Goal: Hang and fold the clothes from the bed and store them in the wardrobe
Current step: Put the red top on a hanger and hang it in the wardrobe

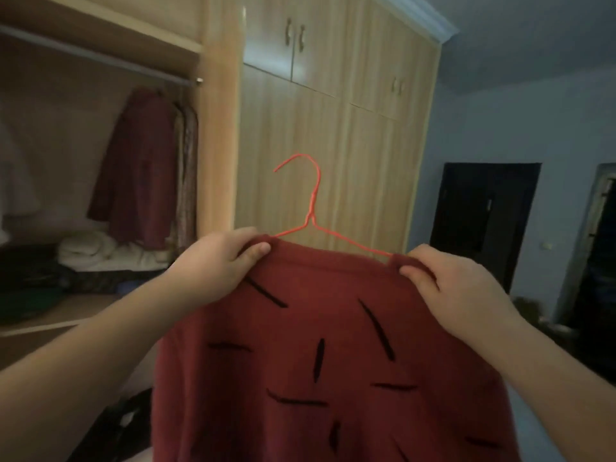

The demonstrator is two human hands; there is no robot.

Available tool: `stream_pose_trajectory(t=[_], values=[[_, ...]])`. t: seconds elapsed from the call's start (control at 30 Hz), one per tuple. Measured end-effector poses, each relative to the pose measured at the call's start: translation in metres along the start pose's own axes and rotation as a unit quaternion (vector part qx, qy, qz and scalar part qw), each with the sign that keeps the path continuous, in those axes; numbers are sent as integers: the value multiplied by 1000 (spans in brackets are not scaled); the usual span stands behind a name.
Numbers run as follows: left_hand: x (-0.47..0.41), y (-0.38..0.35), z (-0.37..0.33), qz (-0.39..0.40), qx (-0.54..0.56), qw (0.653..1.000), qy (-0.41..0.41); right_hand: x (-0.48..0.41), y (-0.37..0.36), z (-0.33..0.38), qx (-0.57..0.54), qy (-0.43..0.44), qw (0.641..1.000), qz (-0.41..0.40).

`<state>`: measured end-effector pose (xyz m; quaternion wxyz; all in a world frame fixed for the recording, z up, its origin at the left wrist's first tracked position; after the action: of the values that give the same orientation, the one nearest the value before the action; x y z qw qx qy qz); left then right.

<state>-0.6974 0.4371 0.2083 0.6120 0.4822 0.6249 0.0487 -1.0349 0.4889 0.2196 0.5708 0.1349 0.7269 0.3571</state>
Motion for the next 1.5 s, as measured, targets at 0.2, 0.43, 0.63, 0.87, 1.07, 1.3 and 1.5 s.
stream_pose_trajectory(t=[0.2, 0.43, 0.63, 0.87, 1.07, 1.3, 1.5], values=[[22, 59, 107, -18, -168, 985, 31, -80, -82, 104, -10, 73, 997, -1], [36, 156, 250, -56, -219, 973, 49, -189, -162, 258, -54, 130, 989, -52], [38, 208, 374, -39, -306, 945, 110, -265, -241, 339, -58, 104, 989, -84], [13, 214, 501, -25, -339, 935, 102, -359, -342, 405, 0, 102, 988, -119], [-44, 208, 606, -26, -374, 915, 147, -452, -436, 435, 11, 144, 981, -133], [-158, 206, 711, -136, -385, 902, 141, -605, -500, 441, -21, 108, 968, -225], [-264, 204, 797, -230, -332, 905, 136, -741, -550, 450, -45, 80, 964, -249]])
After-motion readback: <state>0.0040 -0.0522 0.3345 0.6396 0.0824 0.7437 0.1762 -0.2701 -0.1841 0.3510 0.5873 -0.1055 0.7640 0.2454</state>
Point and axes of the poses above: each hand's wrist, its own x-axis away from the middle knuckle, its own y-axis out of the back of the hand, z = x × y, the point moved 1 cm from there along -x, towards the middle knuckle, and after that the axes turned 4 degrees about y, right-handed, at the moved point
